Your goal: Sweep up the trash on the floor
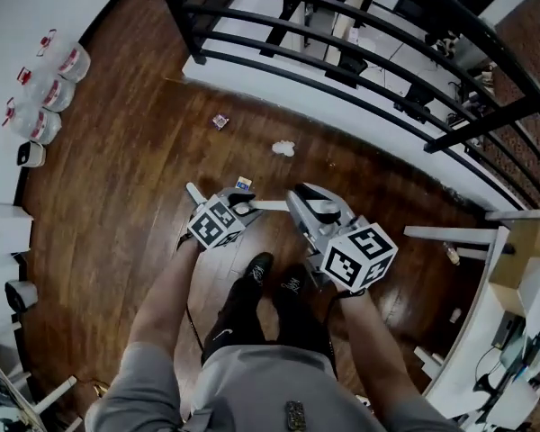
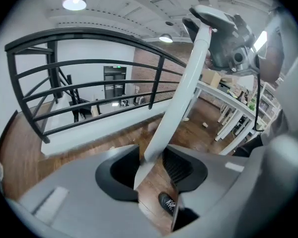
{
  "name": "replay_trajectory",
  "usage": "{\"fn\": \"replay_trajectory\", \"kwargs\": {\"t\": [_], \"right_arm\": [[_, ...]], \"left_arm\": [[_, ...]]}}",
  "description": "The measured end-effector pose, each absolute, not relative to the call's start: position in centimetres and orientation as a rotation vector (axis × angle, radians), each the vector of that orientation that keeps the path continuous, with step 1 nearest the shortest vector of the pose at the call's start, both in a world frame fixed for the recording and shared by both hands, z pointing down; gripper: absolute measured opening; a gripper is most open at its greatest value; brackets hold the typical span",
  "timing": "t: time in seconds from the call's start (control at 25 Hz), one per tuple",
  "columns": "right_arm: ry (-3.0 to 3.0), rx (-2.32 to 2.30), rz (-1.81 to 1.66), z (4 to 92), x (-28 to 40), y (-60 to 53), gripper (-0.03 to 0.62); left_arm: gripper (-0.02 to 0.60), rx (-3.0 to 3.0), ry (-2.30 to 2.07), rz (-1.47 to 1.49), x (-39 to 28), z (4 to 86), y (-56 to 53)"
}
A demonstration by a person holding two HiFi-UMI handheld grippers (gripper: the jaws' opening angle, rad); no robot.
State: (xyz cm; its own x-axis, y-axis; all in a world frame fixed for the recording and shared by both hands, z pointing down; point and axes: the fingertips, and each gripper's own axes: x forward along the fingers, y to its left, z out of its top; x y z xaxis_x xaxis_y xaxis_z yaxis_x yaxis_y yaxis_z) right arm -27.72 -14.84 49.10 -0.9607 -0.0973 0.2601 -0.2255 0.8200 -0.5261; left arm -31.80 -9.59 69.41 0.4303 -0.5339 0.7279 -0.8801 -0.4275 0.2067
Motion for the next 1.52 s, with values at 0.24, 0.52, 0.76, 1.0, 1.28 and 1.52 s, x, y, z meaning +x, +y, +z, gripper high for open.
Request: {"fn": "replay_trajectory", "kwargs": {"t": [0.24, 0.52, 0.76, 1.0, 1.28, 1.52], "right_arm": [[-2.718, -0.091, 0.788, 51.9, -31.2, -11.6, 0.072], [-2.605, -0.252, 0.687, 56.3, -35.3, -9.9, 0.071], [-2.568, -0.243, 0.542, 56.9, -37.3, -12.6, 0.069], [-2.615, -0.124, 0.486, 55.4, -36.9, -17.8, 0.067], [-2.658, -0.048, 0.418, 53.6, -35.9, -25.1, 0.067], [-2.668, 0.044, 0.414, 52.7, -33.5, -31.2, 0.067]], "left_arm": [[0.147, 1.900, -1.357, 0.668, -33.5, 72.0, -5.1], [0.147, 1.748, -1.431, 0.489, -34.3, 76.8, -3.6], [0.149, 1.750, -1.462, 0.395, -35.4, 77.4, -6.8], [0.150, 1.825, -1.451, 0.386, -35.6, 76.5, -13.2], [0.155, 1.884, -1.466, 0.377, -35.5, 75.1, -22.0], [0.158, 1.954, -1.416, 0.400, -33.5, 74.3, -29.1]]}}
